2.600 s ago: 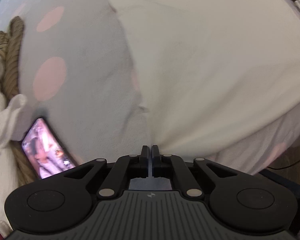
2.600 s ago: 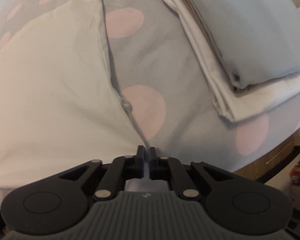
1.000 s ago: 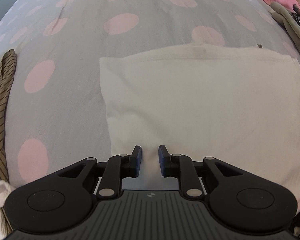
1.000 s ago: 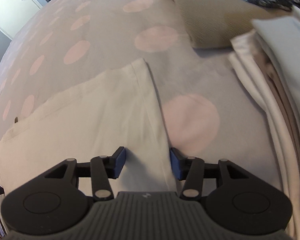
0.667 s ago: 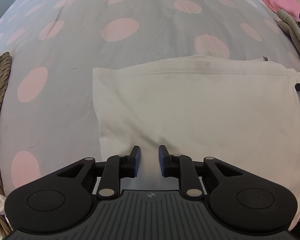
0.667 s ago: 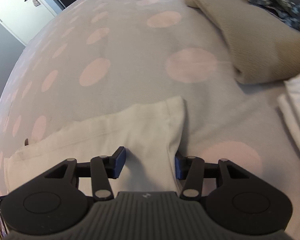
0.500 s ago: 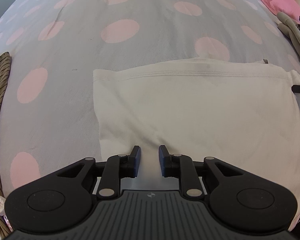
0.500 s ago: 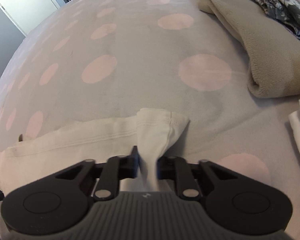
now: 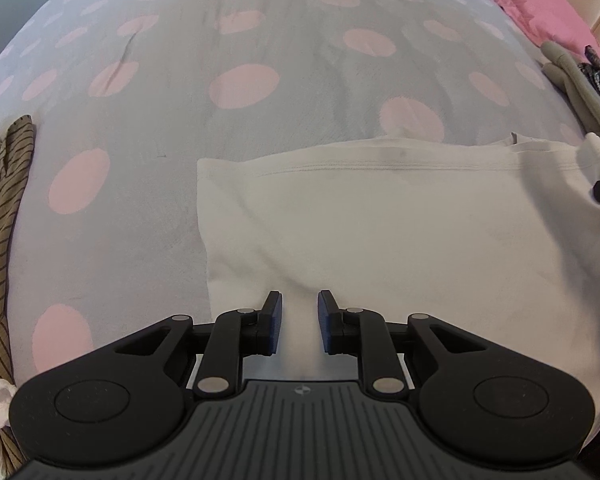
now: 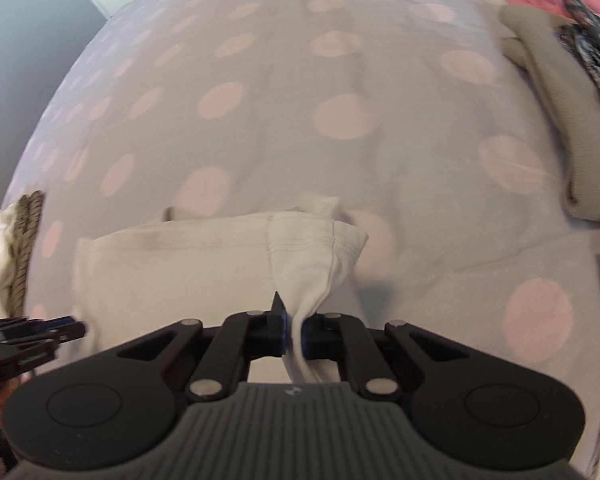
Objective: Fold clothes
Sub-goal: 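Grasp the cream shirt edge with the right gripper, fold it over, release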
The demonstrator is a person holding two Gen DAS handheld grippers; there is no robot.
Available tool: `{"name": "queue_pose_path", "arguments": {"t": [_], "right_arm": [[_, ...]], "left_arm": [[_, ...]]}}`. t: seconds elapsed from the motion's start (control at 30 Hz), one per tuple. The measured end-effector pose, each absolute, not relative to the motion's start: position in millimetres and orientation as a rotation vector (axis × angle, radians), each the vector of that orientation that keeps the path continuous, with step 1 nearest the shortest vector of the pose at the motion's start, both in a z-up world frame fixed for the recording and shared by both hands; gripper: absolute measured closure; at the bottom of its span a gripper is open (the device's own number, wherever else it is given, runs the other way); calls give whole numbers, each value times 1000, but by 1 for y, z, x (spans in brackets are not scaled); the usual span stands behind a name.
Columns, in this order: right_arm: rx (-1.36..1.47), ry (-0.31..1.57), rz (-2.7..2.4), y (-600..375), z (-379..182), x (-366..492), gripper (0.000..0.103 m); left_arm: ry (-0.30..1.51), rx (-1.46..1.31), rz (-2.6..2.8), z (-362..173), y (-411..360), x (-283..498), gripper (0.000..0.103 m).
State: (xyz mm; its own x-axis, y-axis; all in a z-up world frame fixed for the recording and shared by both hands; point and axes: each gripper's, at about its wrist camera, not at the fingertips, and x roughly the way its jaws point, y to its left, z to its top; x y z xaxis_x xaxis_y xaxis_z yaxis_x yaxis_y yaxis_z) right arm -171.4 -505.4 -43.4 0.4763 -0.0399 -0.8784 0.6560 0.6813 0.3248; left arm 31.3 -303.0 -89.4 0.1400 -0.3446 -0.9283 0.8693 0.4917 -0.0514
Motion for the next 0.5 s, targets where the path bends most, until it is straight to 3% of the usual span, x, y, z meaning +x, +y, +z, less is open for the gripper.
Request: {"name": "queue_pose_path", "arguments": {"t": [0.23,0.5], "right_arm": [[811,959,-379,-453,-19,-130,96],[905,979,-328,-414,-34,-58,96]], "left_arm": [[1088,543,-966,-80,-287,37,86],[1094,492,-948,-81,-275,54,89]]}}
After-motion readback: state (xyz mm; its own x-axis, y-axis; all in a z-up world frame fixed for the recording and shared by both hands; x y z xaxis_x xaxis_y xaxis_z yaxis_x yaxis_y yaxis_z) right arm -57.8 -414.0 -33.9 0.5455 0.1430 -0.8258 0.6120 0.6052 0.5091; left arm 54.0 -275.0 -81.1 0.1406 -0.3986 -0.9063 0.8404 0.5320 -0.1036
